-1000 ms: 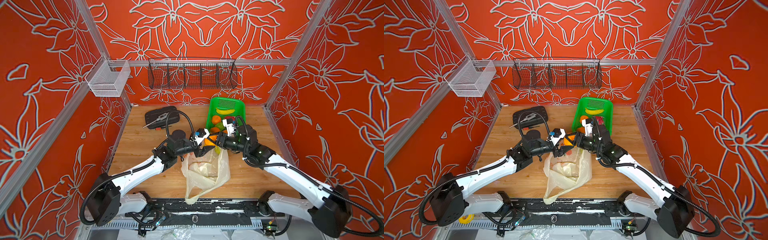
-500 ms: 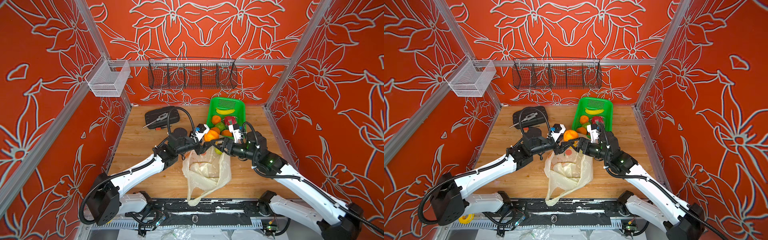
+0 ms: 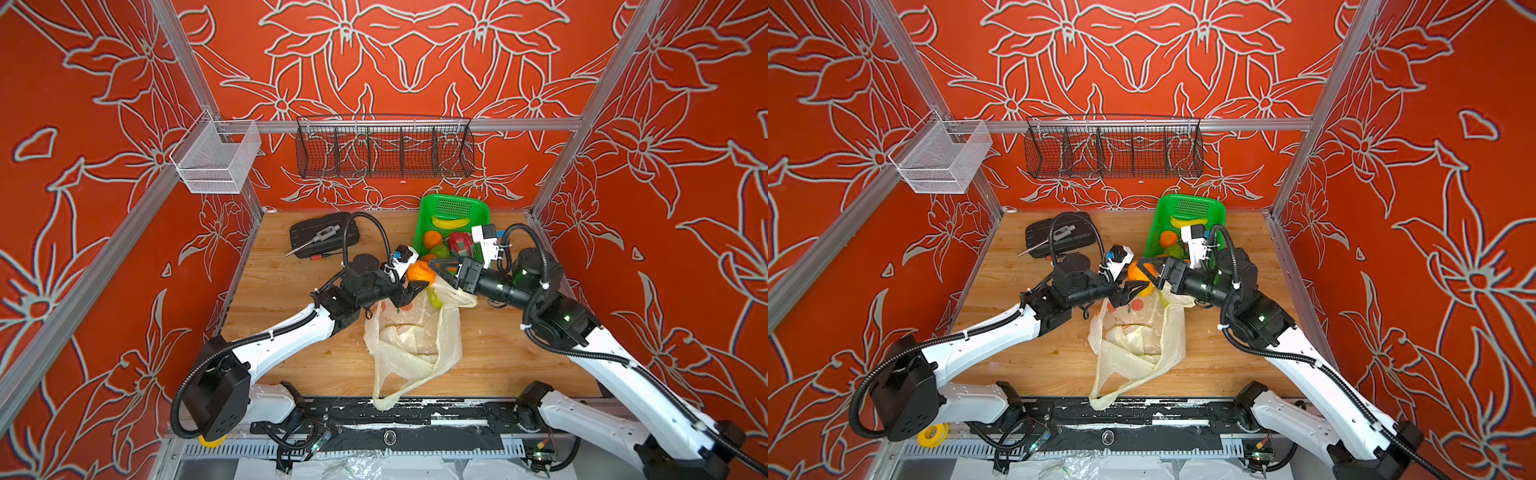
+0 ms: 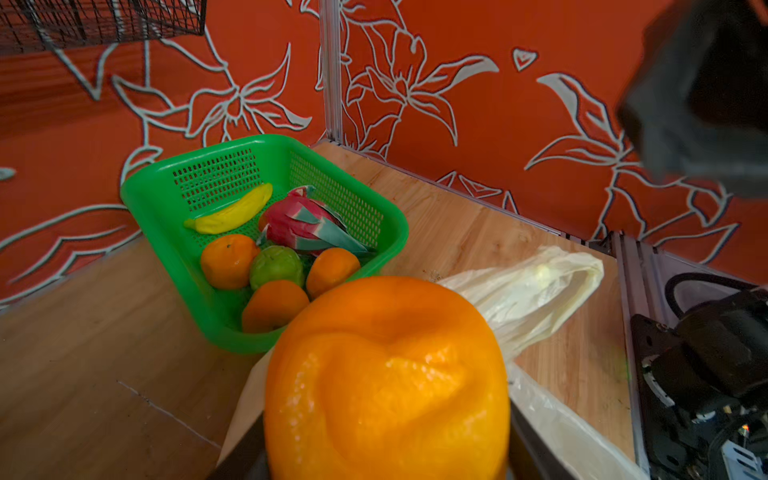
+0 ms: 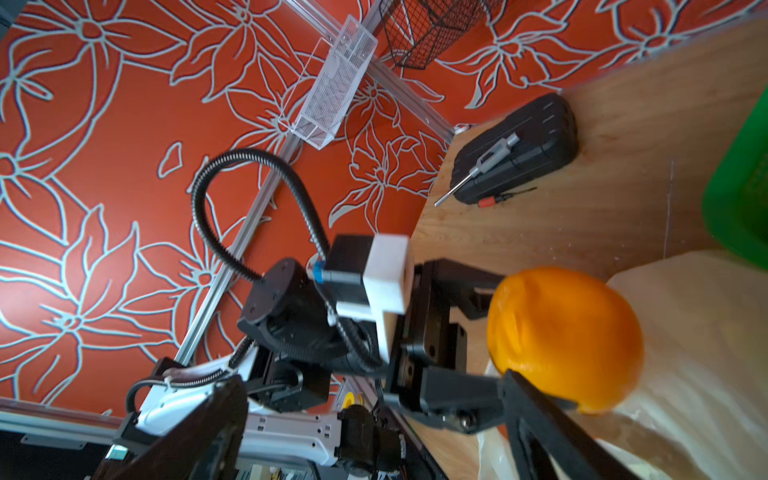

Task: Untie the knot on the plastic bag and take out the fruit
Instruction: 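Carry the orange over the green basket with the right gripper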

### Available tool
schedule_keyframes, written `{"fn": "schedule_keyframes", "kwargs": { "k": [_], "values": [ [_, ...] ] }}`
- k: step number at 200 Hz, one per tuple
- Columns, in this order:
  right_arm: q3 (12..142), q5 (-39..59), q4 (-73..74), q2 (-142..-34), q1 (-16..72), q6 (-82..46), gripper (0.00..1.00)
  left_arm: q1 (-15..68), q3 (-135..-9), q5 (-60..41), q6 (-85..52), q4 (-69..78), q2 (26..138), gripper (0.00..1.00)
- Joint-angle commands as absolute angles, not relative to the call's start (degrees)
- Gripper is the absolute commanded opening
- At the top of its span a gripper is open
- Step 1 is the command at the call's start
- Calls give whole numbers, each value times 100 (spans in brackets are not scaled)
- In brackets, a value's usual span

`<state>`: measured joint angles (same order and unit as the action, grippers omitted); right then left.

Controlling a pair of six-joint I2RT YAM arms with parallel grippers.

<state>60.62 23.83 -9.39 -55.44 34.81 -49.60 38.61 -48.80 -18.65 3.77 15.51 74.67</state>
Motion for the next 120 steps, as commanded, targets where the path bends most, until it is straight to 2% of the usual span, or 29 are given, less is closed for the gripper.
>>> {"fn": "schedule_keyframes", "kwargs": {
  "k": [1, 44, 67, 120],
  "values": [
    [6553, 1895, -1673, -5931, 3391, -4184, 96, 3844, -4809, -1799, 422, 1742, 7092, 44],
    [6973, 2367, -2106, -6685, 3347, -2781, 97, 3833, -4900, -1847, 618, 1793, 6892, 44],
    [7327, 2506, -2479, -6974, 3332, -2703, 97, 3834, -4929, -2048, 926, 1876, 6860, 44],
    [7640, 3082, -2816, -7353, 3330, -2786, 90, 3838, -5239, -1986, 1723, 1592, 6987, 44]
  ]
}}
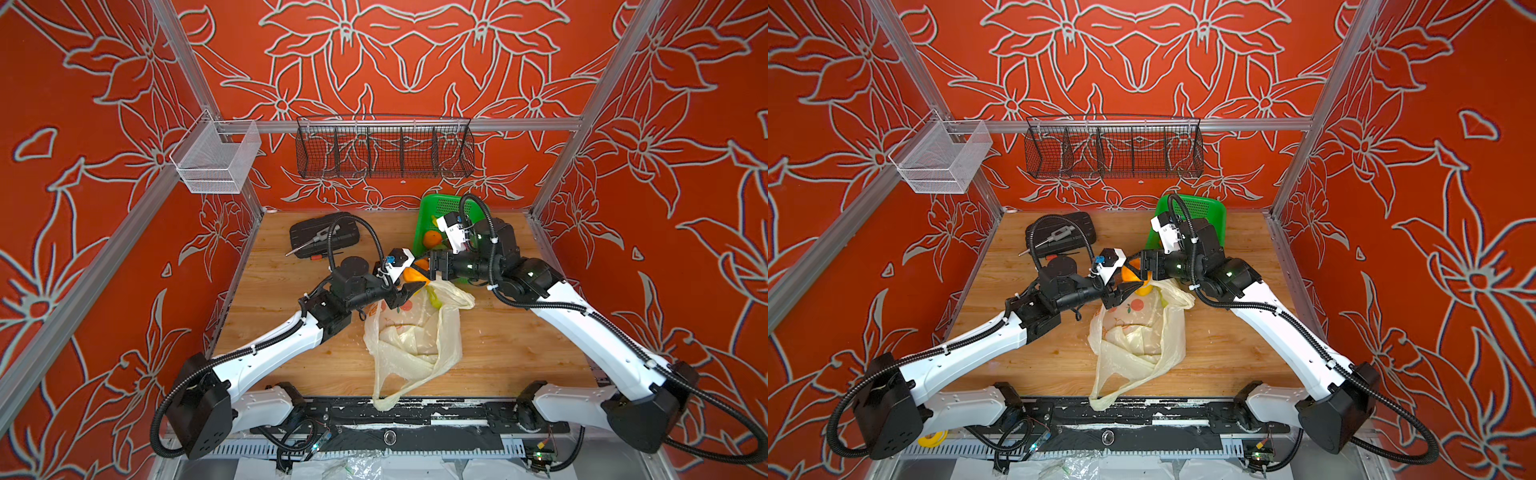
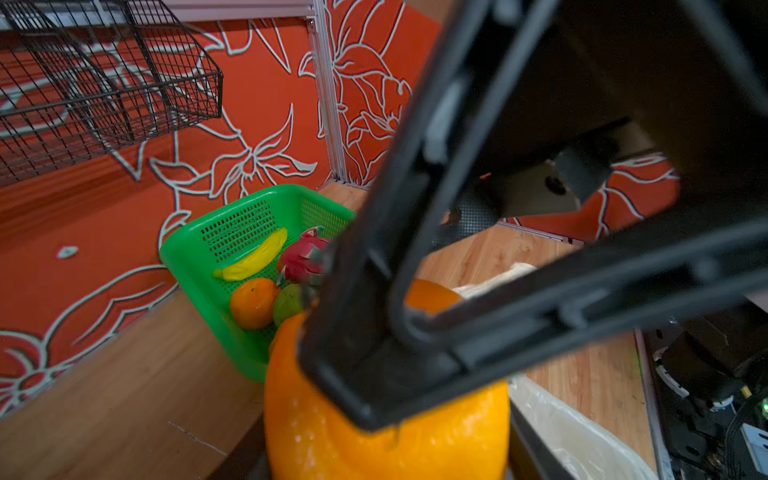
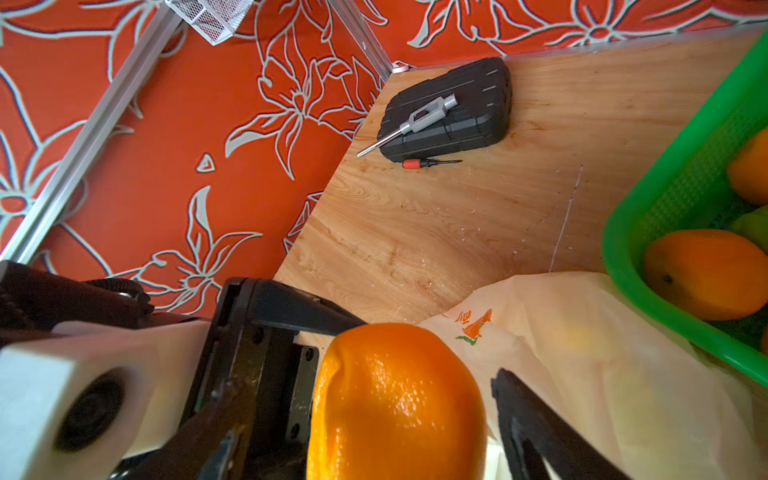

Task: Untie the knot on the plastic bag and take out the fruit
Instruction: 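Carry the orange over the green basket with the right gripper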

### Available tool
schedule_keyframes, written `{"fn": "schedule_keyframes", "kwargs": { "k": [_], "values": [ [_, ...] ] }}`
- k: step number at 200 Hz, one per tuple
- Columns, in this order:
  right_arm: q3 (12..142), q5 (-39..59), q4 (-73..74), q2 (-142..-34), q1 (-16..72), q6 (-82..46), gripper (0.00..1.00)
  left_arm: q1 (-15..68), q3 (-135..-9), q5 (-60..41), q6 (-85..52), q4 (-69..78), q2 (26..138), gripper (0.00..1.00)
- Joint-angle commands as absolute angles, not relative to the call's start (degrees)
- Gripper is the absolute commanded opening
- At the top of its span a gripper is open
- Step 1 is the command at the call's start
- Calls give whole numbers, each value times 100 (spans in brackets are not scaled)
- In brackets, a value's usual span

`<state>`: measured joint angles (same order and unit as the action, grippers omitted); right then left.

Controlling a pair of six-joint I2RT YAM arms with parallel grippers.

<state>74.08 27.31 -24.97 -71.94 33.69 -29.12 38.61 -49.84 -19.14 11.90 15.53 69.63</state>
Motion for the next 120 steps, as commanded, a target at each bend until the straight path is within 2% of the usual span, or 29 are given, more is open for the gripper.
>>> {"fn": "schedule_keyframes", "kwargs": {
  "k": [1, 35, 49, 66, 93, 120],
  "values": [
    [7648, 3083, -2823, -7359, 3331, -2786, 90, 3839, -5248, -1986, 1732, 1596, 6991, 44],
    [7720, 3181, -2891, -7581, 3327, -2854, 89, 3833, -5391, -2056, 1898, 1594, 7014, 44],
    [7734, 3209, -2821, -7602, 3323, -2900, 81, 3835, -5442, -2082, 1926, 1553, 7055, 44],
    [7769, 3111, -2834, -7603, 3331, -2913, 65, 3838, -5467, -2084, 1970, 1489, 7099, 44],
    [7740, 2931, -2824, -7563, 3322, -2959, 62, 3845, -5467, -2104, 1943, 1412, 7113, 45],
    [7643, 2711, -2613, -7447, 3219, -3146, 54, 3841, -5463, -2096, 1793, 1332, 7045, 64]
  ]
}}
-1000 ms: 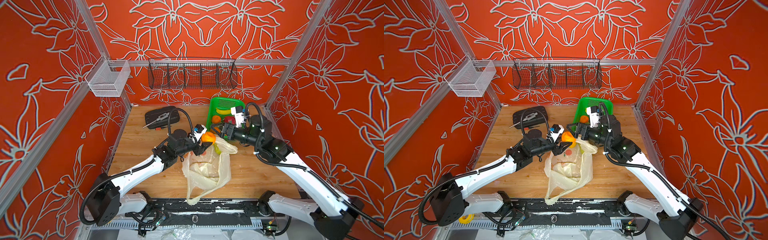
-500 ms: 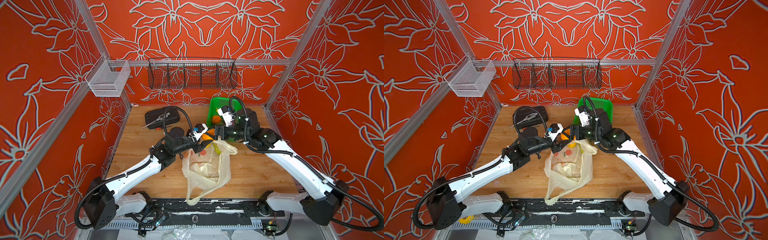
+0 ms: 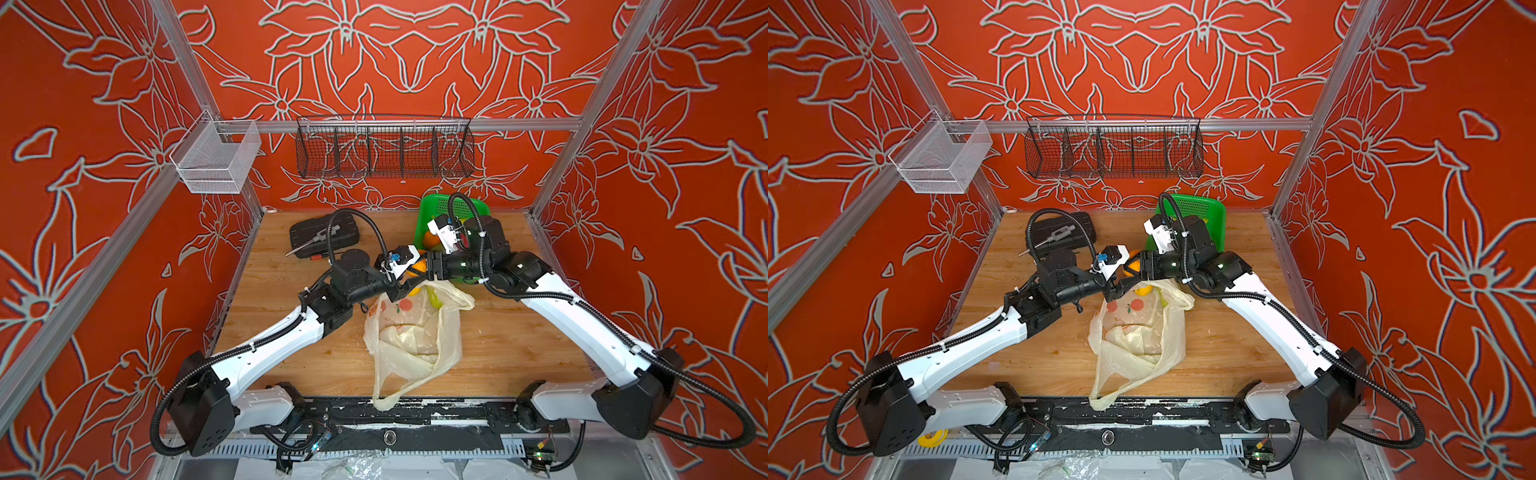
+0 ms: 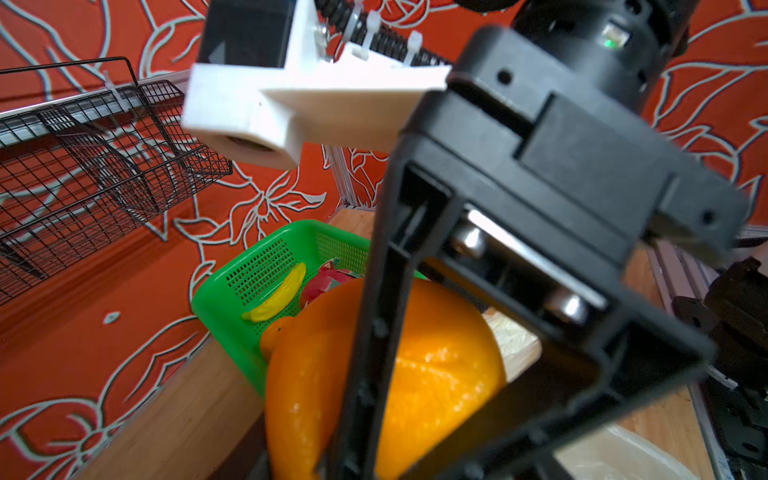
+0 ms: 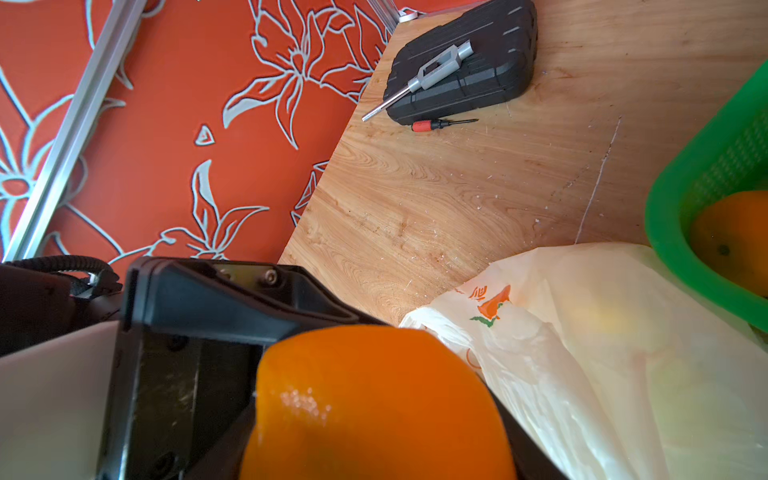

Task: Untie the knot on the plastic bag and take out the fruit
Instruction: 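Carry the orange over the green basket with the right gripper, then lower the orange into the basket and open the right gripper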

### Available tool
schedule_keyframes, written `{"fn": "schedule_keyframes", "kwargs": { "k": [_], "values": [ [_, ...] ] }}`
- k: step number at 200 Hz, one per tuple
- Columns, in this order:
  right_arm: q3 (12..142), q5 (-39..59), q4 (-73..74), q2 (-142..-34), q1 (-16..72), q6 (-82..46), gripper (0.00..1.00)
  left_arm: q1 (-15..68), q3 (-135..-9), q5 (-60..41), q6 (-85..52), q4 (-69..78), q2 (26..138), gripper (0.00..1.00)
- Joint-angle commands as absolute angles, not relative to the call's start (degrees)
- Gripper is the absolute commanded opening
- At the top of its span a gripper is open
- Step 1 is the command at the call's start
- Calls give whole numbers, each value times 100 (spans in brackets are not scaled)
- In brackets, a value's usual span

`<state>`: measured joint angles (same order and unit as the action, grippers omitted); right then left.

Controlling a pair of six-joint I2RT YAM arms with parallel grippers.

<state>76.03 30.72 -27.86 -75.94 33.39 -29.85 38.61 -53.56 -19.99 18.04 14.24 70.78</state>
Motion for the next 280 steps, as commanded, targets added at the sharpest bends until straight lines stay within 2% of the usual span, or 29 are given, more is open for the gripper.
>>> {"fn": "schedule_keyframes", "kwargs": {
  "k": [1, 16, 39, 78, 119, 131, 201, 280],
  "values": [
    [7645, 2709, -2607, -7441, 3218, -3151, 53, 3841, -5460, -2090, 1784, 1334, 7038, 65],
    [7680, 2577, -2567, -7414, 3078, -3247, 51, 3841, -5411, -2011, 1628, 1342, 6934, 76],
    [7691, 2347, -2476, -7386, 2787, -3356, 51, 3845, -5277, -1812, 1316, 1323, 6733, 87],
    [7680, 2051, -2348, -7718, 1992, -3304, 51, 3842, -5286, -1521, 954, 432, 6287, 92],
    [7954, 1800, -2264, -8779, 1237, -2944, 50, 3841, -5057, -1498, 558, -284, 5699, 95],
    [8150, 1704, -2313, -9156, 1142, -2757, 50, 3843, -4964, -1506, 401, -431, 5421, 100],
    [9190, 1662, -2263, -11034, 1118, -2392, 50, 3841, -4543, -942, -193, -1221, 4681, 98],
    [10973, 1472, -2277, -13028, 1188, -2544, 53, 3841, -4422, -335, -721, -1363, 4984, 98]
  ]
}}
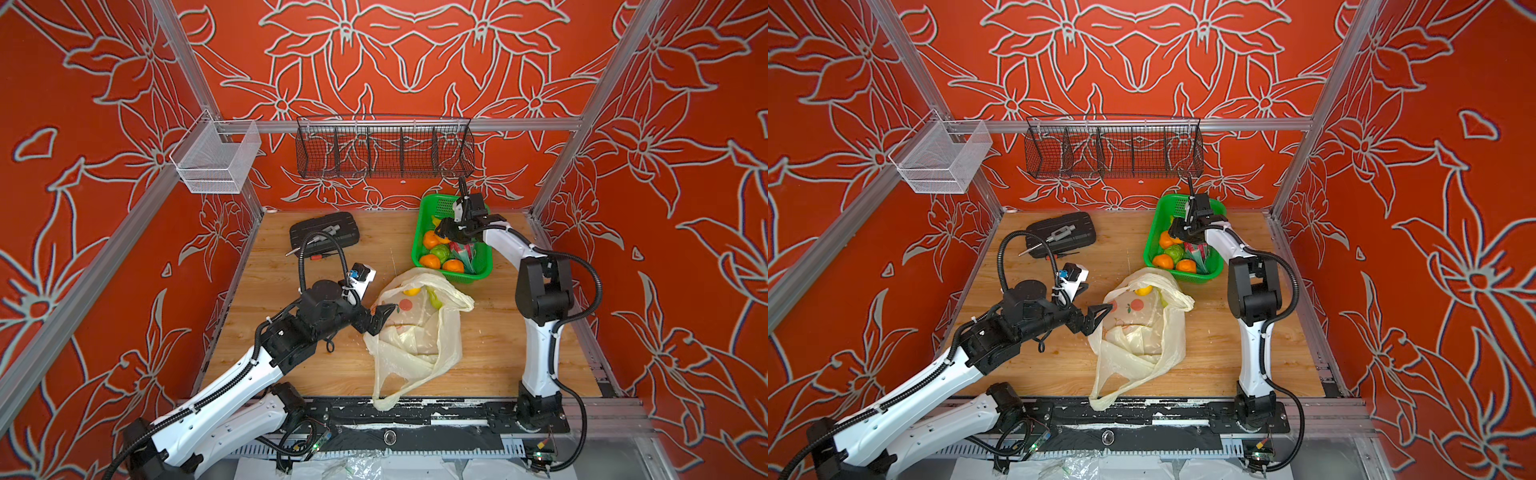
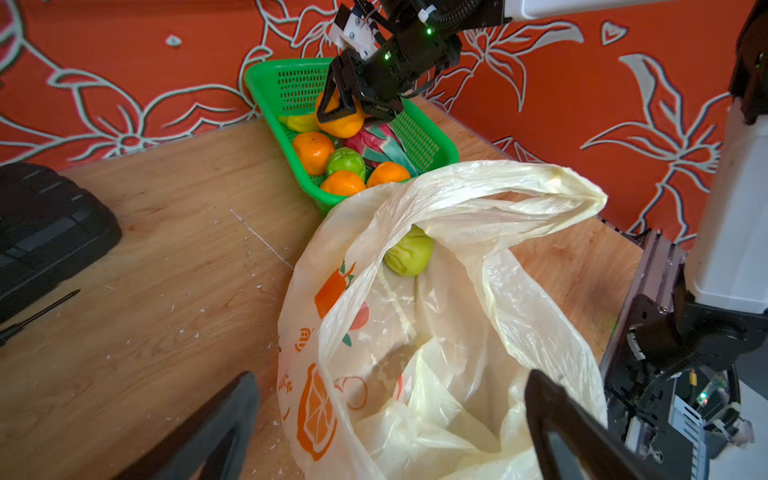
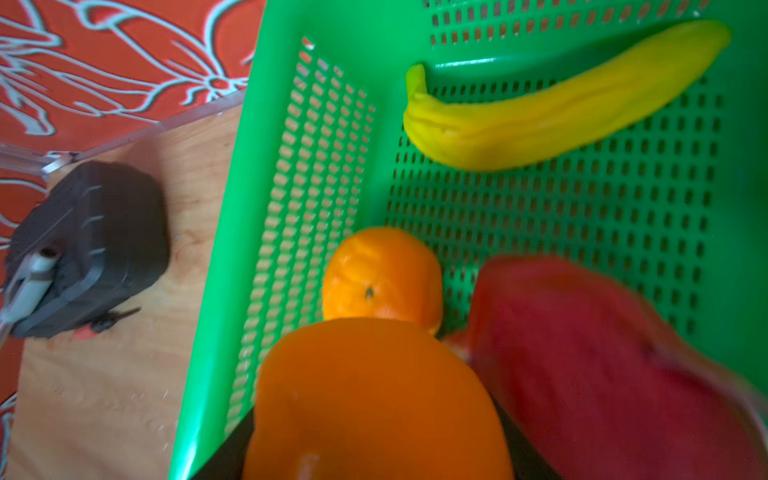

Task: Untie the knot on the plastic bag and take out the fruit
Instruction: 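Lower the orange into the basket and open the right gripper, then move the right gripper back to the bag opening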

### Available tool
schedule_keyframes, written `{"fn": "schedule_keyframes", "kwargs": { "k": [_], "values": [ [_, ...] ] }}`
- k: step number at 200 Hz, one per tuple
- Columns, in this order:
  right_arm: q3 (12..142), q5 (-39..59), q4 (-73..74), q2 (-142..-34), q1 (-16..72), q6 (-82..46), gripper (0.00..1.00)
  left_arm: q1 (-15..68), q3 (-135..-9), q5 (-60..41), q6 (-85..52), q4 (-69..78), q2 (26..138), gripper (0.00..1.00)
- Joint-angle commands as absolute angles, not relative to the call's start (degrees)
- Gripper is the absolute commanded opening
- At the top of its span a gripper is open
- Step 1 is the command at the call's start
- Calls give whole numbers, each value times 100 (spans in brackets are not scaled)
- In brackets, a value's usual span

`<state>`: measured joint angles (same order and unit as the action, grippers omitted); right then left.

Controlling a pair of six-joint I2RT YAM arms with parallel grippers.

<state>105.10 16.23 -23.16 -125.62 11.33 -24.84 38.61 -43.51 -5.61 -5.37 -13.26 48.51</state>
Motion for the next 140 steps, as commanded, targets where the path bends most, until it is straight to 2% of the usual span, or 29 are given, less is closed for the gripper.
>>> {"fn": "schedule_keyframes", "kwargs": {
  "k": [1, 36, 84, 123, 140],
  "values": [
    [10993, 1470, -2277, -13049, 1187, -2551, 53, 3836, -4422, -330, -725, -1358, 4992, 98],
    [11556, 1346, -2454, -13562, 1192, -2654, 59, 3841, -4495, -290, -815, -1398, 5302, 98],
    [11574, 1308, -2786, -13254, 1190, -2430, 87, 3834, -4473, -268, -791, -1404, 5438, 98],
    [11095, 1459, -2724, -12361, 1202, -2321, 88, 3835, -4521, -421, -547, -1560, 5565, 98],
    [10900, 1433, -2808, -11869, 1211, -2270, 89, 3831, -4651, -195, -447, -1714, 5833, 98]
  ]
}}
